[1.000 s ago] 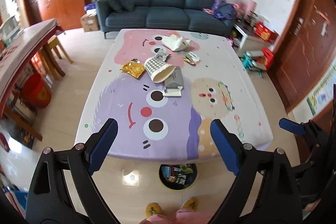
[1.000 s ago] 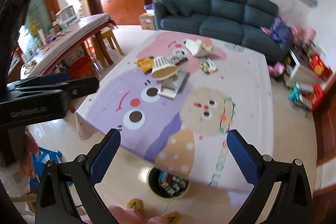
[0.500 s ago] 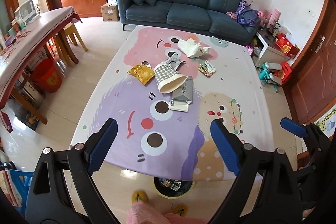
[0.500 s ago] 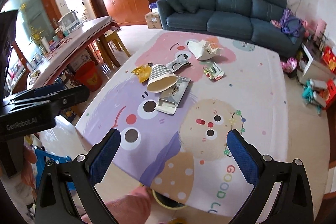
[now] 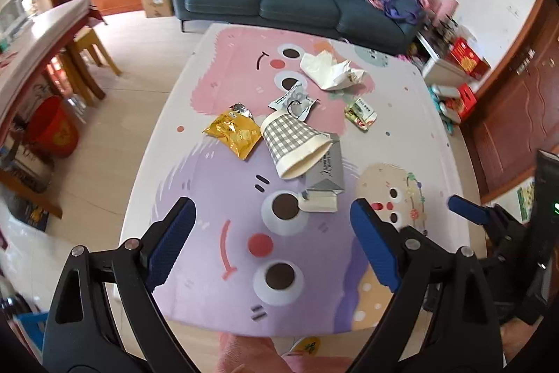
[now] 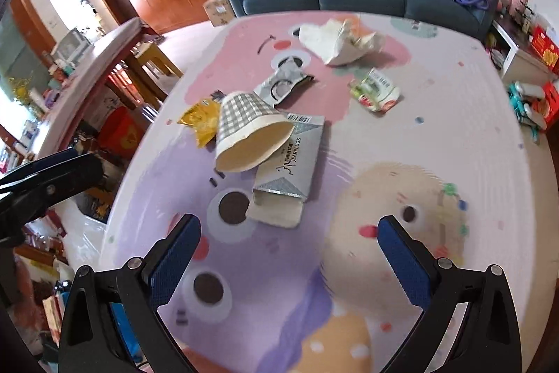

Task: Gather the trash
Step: 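Grasp the silver EARPLUGS box with the right tool while the left tool grasps the gray plaid cup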

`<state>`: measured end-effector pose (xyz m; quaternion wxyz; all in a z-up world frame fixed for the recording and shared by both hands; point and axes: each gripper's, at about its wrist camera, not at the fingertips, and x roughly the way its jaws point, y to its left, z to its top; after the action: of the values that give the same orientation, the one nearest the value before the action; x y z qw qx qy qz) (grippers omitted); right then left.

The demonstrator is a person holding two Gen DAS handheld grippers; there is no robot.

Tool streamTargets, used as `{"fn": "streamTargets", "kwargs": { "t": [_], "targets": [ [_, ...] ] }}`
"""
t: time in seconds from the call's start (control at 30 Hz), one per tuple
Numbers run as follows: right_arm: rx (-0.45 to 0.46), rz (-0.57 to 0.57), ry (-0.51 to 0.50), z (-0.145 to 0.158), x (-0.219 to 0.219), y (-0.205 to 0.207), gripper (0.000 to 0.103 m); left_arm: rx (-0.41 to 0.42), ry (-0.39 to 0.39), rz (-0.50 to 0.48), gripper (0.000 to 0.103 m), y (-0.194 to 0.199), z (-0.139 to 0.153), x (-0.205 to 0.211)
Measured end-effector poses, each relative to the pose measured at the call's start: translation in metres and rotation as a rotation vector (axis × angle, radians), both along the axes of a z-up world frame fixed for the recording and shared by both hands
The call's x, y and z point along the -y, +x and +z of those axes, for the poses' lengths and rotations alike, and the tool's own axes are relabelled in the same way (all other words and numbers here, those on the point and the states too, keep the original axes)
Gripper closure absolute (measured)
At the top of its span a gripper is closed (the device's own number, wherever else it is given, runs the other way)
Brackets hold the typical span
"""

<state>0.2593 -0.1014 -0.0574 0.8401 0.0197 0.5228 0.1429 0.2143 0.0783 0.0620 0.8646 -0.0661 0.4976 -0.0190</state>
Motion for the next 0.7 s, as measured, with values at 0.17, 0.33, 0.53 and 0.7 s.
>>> {"fn": "streamTargets", "kwargs": {
  "t": [0.17, 0.33, 0.53, 0.7],
  "targets": [
    [-0.037, -0.033, -0.028, -0.046, -0.029, 0.032, 0.001, -0.070, -0.017, -0.055, 0.015, 0.039, -0.038, -0.027],
    [-0.060, -0.063, -0.075, -0.076, -0.044, 0.055, 0.005, -0.144, -0.022, -0.104, 0.015, 0.072, -0.077, -0.043],
    [-0.035, -0.062, -0.142, -0.089, -0.050, 0.072, 0.012, -0.177, -0.049, -0.154, 0.015, 0.096, -0.096, -0.044],
    [-0.052, -0.056, -0.139, -0.101, -0.043, 0.081, 0.013, -0.193, -0.072, -0.183, 0.015, 0.115, -0.101, -0.031]
  ]
}}
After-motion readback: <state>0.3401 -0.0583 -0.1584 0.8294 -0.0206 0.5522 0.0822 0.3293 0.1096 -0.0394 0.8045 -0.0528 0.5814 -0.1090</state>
